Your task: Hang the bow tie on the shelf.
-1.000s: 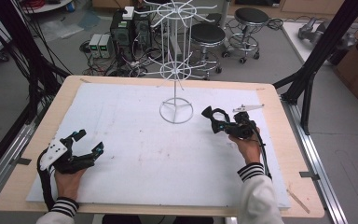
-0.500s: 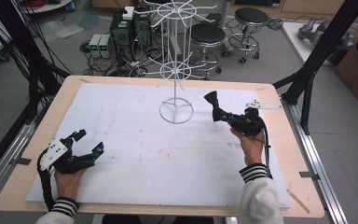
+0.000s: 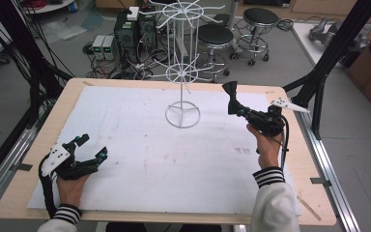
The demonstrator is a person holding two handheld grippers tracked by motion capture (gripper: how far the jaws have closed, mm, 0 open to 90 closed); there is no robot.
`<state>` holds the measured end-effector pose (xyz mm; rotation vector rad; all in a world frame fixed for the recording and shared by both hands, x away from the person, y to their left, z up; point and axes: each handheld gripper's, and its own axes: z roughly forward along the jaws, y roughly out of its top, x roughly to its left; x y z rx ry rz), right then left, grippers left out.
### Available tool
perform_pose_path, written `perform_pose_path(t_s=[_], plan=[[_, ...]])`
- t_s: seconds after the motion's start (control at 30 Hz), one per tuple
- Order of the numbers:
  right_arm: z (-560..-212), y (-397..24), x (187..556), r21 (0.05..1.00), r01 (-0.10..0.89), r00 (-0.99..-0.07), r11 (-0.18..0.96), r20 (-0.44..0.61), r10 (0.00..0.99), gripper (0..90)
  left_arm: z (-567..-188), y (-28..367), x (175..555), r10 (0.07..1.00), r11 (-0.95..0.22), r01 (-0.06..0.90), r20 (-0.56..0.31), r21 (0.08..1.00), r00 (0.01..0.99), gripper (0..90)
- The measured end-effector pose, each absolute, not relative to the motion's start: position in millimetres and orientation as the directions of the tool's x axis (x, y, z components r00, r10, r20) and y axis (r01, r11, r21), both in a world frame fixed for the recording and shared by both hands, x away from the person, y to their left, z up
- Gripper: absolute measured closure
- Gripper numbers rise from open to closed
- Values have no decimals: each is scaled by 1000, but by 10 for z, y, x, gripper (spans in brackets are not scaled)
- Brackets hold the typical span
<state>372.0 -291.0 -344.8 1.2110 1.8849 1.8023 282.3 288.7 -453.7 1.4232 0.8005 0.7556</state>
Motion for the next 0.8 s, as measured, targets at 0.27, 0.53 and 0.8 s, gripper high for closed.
perform_pose_path(t_s=[0.27,0.53,0.8], plan=[[-3217,-2808,3730,938,323,-641,-126,315,700,856,-4537,2886,2822,841,15,22,-24,1000,541,131],[-3099,-2702,3755,944,303,-651,-134,307,694,856,-4538,2887,2821,840,14,21,-23,1000,542,130],[-3042,-2611,3790,943,292,-661,-157,318,680,856,-4538,2887,2820,839,15,20,-24,1000,543,130]])
